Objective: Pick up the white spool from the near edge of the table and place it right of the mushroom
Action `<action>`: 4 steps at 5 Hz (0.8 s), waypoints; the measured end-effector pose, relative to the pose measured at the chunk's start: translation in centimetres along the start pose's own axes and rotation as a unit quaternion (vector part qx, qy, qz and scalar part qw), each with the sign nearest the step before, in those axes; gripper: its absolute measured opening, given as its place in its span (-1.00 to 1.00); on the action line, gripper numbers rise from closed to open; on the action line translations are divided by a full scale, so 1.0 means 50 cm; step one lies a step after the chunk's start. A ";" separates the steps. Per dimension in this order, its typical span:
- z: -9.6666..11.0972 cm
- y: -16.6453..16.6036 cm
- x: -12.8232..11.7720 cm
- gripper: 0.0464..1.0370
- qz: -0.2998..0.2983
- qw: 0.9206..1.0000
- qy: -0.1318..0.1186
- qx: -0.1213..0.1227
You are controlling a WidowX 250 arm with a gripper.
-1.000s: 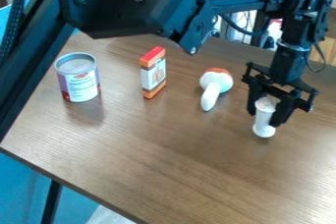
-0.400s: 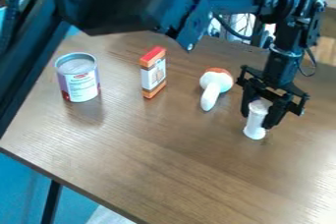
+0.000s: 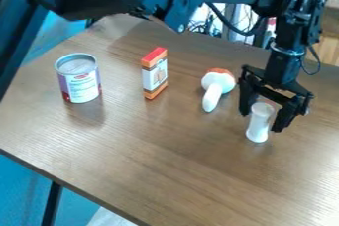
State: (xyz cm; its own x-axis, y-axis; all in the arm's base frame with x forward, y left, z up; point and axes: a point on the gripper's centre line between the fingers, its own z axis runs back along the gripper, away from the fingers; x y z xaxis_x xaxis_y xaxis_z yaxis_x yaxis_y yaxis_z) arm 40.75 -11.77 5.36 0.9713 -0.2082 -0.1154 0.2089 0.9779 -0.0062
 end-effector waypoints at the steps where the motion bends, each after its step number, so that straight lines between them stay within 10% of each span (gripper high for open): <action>1: 0.001 0.000 -0.011 0.94 0.005 1.000 -0.008 0.000; 3: 0.095 -0.009 -0.163 0.93 0.019 0.995 -0.092 0.042; 4: 0.108 0.013 -0.228 0.93 0.034 0.995 -0.055 0.074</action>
State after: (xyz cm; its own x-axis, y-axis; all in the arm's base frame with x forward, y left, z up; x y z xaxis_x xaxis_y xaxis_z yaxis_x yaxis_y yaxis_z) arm 30.44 -8.87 12.01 0.9887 -0.1500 -0.0014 0.1486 0.9783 0.1447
